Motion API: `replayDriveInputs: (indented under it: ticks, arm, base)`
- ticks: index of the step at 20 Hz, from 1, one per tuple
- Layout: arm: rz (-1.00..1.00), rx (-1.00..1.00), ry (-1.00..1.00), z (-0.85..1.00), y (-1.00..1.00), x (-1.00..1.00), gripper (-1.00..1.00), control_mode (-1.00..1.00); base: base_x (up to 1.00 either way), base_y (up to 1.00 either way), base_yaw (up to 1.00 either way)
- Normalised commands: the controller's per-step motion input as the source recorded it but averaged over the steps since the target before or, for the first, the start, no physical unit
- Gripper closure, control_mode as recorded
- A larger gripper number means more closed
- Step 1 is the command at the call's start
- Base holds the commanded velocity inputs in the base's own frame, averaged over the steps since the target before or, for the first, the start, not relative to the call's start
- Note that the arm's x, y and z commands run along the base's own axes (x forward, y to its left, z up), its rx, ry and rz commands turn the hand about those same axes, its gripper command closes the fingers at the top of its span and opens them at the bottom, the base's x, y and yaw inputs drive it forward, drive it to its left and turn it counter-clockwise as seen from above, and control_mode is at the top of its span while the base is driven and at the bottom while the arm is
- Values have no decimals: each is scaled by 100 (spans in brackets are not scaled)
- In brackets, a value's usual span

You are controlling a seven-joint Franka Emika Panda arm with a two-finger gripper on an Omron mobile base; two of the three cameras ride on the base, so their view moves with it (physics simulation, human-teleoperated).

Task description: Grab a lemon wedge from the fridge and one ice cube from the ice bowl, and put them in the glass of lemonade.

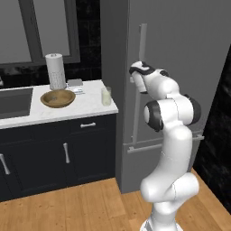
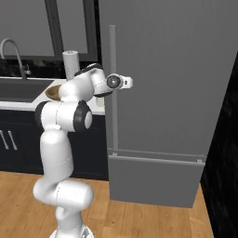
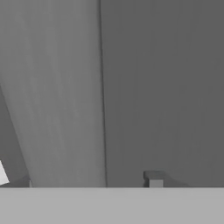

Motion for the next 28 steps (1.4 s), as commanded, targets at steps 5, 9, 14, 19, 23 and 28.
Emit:
replayDriveInputs:
  ticks: [5, 9, 14, 19, 23, 28]
  arm:
    - [3, 0, 24, 23, -49, -74, 100, -100]
    - [0, 0, 24, 17, -86, -100, 100, -100]
    - [0, 0, 24, 3, -100, -100, 100, -100]
    - [0, 0, 23, 0, -100, -100, 100, -100]
    - [0, 0, 18, 0, -100, -100, 100, -100]
    - [0, 0, 11, 0, -100, -100, 100, -100]
  base:
    - [0, 0, 0]
    - [0, 0, 0]
    - [0, 0, 0]
    - [0, 0, 0]
    - [0, 0, 0]
    - [0, 0, 0]
